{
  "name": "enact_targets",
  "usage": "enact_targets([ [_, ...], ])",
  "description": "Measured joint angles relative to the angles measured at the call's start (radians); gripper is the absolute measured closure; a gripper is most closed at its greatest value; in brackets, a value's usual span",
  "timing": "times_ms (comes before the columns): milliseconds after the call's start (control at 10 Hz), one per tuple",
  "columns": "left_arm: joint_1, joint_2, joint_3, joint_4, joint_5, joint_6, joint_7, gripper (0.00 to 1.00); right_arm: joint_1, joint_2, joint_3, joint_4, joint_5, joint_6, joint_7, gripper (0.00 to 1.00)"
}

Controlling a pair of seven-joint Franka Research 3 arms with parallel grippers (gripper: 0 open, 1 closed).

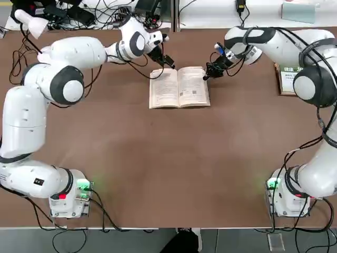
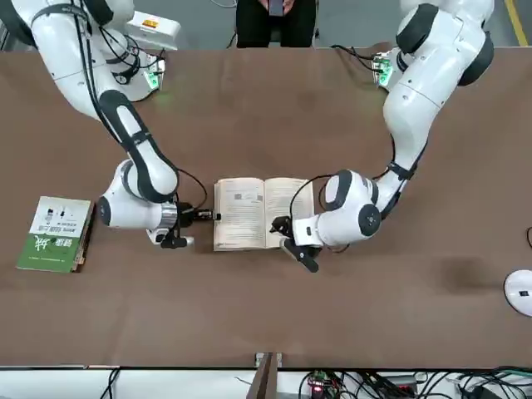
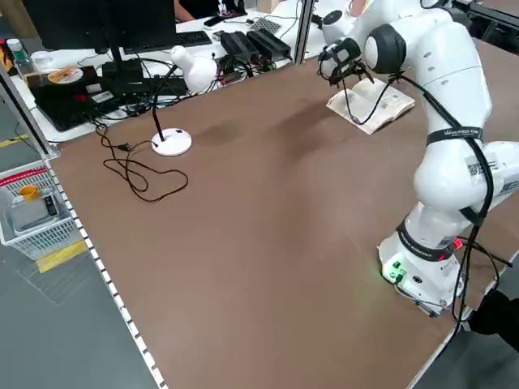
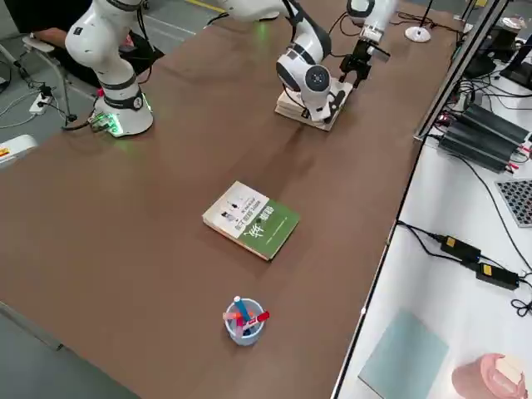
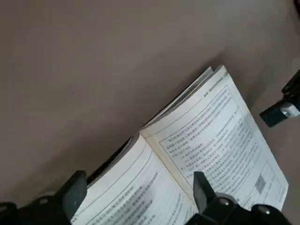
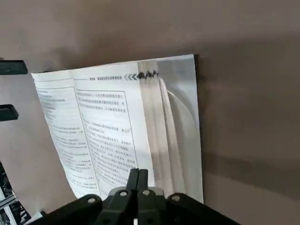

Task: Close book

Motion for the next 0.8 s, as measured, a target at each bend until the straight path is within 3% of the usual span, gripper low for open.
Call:
enact_targets([
  [800, 0.025, 0.028, -0.001, 0.006, -0.109, 0.000, 0.014, 0.00, 0.014, 0.000, 0.000, -0.004, 0.022, 0.019, -0.015, 0.99],
])
